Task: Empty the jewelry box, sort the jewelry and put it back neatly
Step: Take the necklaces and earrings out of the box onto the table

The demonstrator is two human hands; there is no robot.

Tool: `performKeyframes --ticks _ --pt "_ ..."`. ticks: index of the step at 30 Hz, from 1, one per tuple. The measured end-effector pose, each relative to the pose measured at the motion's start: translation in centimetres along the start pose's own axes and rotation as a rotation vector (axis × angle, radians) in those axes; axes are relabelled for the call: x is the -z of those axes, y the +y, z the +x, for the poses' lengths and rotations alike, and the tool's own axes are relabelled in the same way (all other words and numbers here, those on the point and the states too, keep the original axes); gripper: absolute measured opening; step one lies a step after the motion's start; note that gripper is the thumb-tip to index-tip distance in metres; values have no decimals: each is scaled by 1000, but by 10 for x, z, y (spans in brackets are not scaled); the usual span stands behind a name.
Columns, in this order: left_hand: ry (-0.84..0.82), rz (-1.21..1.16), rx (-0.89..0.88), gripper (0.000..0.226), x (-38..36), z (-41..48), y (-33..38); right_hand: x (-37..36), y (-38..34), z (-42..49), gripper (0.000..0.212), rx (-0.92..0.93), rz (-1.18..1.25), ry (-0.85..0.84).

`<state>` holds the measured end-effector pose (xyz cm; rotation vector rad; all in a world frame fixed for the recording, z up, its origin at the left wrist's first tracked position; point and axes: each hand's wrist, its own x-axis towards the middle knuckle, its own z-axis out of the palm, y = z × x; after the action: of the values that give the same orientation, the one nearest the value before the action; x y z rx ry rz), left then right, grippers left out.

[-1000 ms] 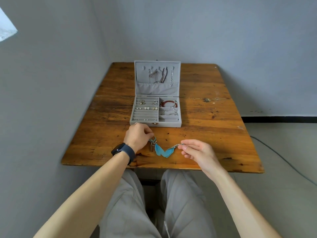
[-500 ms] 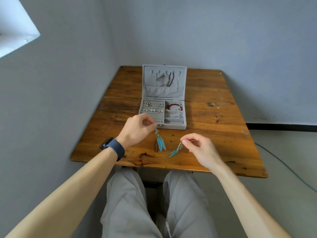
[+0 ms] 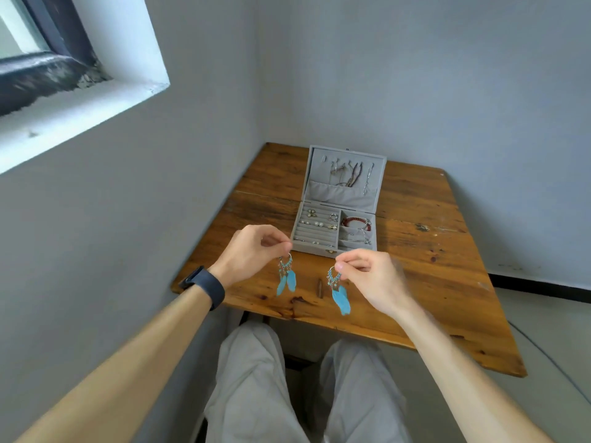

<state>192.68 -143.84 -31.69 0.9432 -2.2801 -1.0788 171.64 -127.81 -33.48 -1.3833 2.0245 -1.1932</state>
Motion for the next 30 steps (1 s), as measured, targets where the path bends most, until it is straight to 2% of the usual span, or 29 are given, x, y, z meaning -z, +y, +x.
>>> performKeyframes --ticks 3,7,14,18,25,30 --pt "26 -54 50 10 14 -12 -12 -18 -9 5 6 16 -14 -10" --pt "63 -77 139 7 32 -27 -33 -46 -18 12 13 73 -94 -60" --pt "67 214 167 8 54 -41 -54 -75 -37 20 22 222 -331 -21" --pt "7 388 165 13 66 -42 -55 -89 -50 29 19 317 -467 -43" --pt "43 305 120 12 72 -41 -59 -100 -56 40 11 371 -405 -165" --pt "70 290 140 14 72 -44 -62 -102 -57 46 13 316 -283 -271"
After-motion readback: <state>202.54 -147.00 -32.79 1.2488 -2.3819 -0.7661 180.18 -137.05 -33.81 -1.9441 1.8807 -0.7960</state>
